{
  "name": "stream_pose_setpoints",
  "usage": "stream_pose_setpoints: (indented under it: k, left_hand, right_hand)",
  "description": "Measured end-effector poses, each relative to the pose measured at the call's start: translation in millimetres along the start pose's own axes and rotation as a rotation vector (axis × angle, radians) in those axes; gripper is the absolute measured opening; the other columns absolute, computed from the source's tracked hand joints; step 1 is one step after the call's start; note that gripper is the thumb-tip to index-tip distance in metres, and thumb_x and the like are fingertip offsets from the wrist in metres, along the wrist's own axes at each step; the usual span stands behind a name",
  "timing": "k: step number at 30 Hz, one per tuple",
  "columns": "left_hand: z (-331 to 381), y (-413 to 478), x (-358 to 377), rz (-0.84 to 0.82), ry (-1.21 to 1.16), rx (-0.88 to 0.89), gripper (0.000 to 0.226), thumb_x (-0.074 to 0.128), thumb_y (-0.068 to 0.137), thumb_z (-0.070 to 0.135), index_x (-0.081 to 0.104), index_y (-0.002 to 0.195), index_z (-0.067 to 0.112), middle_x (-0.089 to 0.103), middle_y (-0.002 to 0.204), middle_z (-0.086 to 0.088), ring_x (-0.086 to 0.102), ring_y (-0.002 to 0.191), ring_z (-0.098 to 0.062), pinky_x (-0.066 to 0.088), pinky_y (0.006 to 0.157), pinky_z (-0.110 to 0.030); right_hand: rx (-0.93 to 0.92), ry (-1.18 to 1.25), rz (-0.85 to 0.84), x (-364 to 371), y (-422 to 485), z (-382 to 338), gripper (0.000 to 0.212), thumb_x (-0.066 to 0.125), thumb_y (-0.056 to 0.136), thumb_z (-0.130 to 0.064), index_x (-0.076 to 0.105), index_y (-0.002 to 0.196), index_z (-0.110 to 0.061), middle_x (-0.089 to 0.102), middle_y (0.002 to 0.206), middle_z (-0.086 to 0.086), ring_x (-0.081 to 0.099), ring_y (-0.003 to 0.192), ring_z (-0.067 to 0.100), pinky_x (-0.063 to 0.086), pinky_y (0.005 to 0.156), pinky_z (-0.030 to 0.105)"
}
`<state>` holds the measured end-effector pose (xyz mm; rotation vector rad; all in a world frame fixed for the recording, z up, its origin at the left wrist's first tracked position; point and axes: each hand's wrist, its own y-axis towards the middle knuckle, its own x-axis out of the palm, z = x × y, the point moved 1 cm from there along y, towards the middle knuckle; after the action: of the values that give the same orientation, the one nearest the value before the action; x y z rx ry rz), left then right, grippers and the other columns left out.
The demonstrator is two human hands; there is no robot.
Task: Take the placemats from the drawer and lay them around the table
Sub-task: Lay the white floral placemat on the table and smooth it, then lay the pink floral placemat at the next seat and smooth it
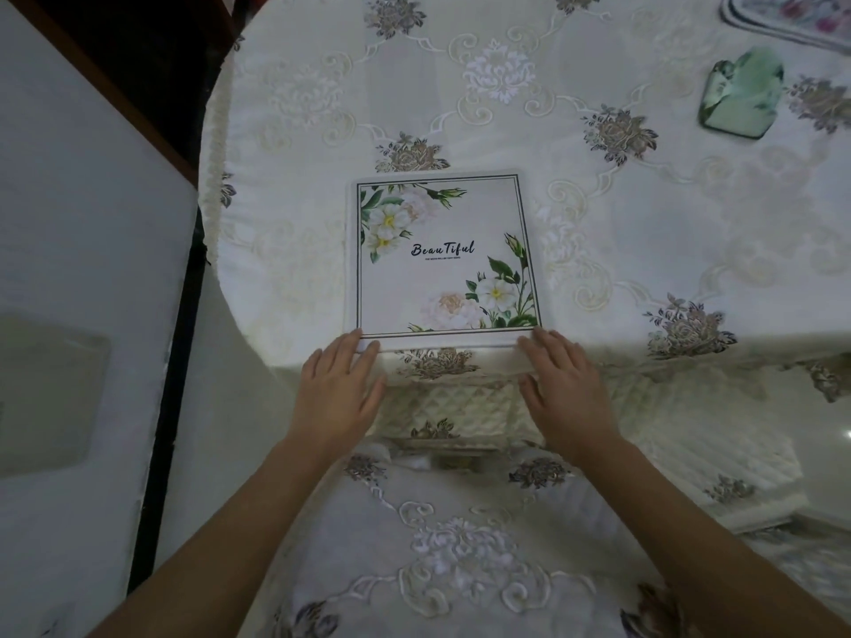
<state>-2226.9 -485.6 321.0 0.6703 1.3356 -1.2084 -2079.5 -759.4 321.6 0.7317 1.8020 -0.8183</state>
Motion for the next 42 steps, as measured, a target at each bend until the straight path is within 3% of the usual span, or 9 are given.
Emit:
stream_pose_setpoints:
  k: [9, 13, 18, 22, 27, 35, 42]
  left_hand:
    - [6.8, -4.0, -0.6, -0.032, -0.047, -0.094, 0.075, 0.01, 0.094, 0.06, 0.031, 0.155, 0.022, 0.02, 0.165, -0.003, 0.019, 0.15, -0.024, 0.023, 0.117, -0.046]
    - [5.8, -6.7, -6.8, -0.105, -0.03, -0.104, 0.063, 0.023, 0.101, 0.056, 0.027, 0.156, 0.025, 0.015, 0.167, -0.001, 0.016, 0.151, -0.022, 0.022, 0.118, -0.046]
    - [15.1, -38.4, -34.0, -0.102, -0.052, -0.152, 0.069, 0.019, 0.095, 0.063, 0.04, 0.15, 0.026, 0.034, 0.16, -0.005, 0.03, 0.145, -0.024, 0.028, 0.114, -0.045]
    - [23.1, -85.1, -56.8, 0.115, -0.113, -0.182, 0.072, 0.023, 0.093, 0.061, 0.061, 0.135, 0.017, 0.062, 0.135, -0.004, 0.056, 0.123, -0.027, 0.046, 0.1, -0.045]
    - [13.4, -135.8, -75.8, 0.352, -0.069, -0.169, 0.052, 0.04, 0.097, 0.046, 0.071, 0.116, 0.009, 0.072, 0.111, -0.008, 0.067, 0.095, -0.03, 0.052, 0.081, -0.043]
    - [-65.7, -231.0, -94.3, 0.426, 0.028, -0.37, 0.054, 0.037, 0.097, 0.049, 0.067, 0.122, 0.012, 0.067, 0.124, -0.009, 0.064, 0.108, -0.028, 0.046, 0.092, -0.041]
    - [-184.5, -370.8, -82.8, 0.559, -0.027, -0.597, 0.052, 0.037, 0.098, 0.047, 0.067, 0.123, 0.012, 0.066, 0.124, -0.007, 0.063, 0.107, -0.027, 0.048, 0.089, -0.042]
  right_hand:
    - [0.018, 0.046, -0.01, -4.1, -8.0, 7.2, 0.054, 0.043, 0.102, -0.031, 0.03, 0.153, -0.016, 0.024, 0.162, 0.004, 0.02, 0.148, 0.024, 0.023, 0.119, 0.04]
    - [0.049, 0.099, -0.083, -9.4, -6.5, 4.4, 0.057, 0.041, 0.102, -0.035, 0.027, 0.154, -0.017, 0.018, 0.164, 0.003, 0.015, 0.15, 0.023, 0.017, 0.12, 0.04]
    - [0.069, 0.173, -0.114, -21.6, -19.2, -7.8, 0.052, 0.041, 0.103, -0.035, 0.038, 0.149, -0.013, 0.034, 0.157, 0.009, 0.029, 0.143, 0.026, 0.027, 0.115, 0.041]
    - [-0.018, 0.214, -0.074, -21.8, -33.7, -38.3, 0.046, 0.044, 0.101, -0.033, 0.048, 0.143, -0.013, 0.052, 0.143, 0.006, 0.042, 0.131, 0.024, 0.032, 0.11, 0.037]
    - [-0.258, 0.136, 0.041, -30.8, -52.1, -102.2, 0.038, 0.046, 0.099, -0.031, 0.058, 0.133, -0.016, 0.063, 0.128, 0.0, 0.053, 0.117, 0.018, 0.042, 0.104, 0.035]
    - [-0.661, 0.052, 0.105, -40.5, -65.9, -262.6, 0.04, 0.049, 0.097, -0.034, 0.057, 0.132, -0.015, 0.061, 0.128, 0.0, 0.051, 0.118, 0.021, 0.044, 0.1, 0.037]
    - [-0.789, 0.056, 0.094, 15.0, -103.1, -429.3, 0.044, 0.041, 0.1, -0.042, 0.053, 0.136, -0.02, 0.058, 0.135, -0.003, 0.049, 0.124, 0.016, 0.039, 0.106, 0.033]
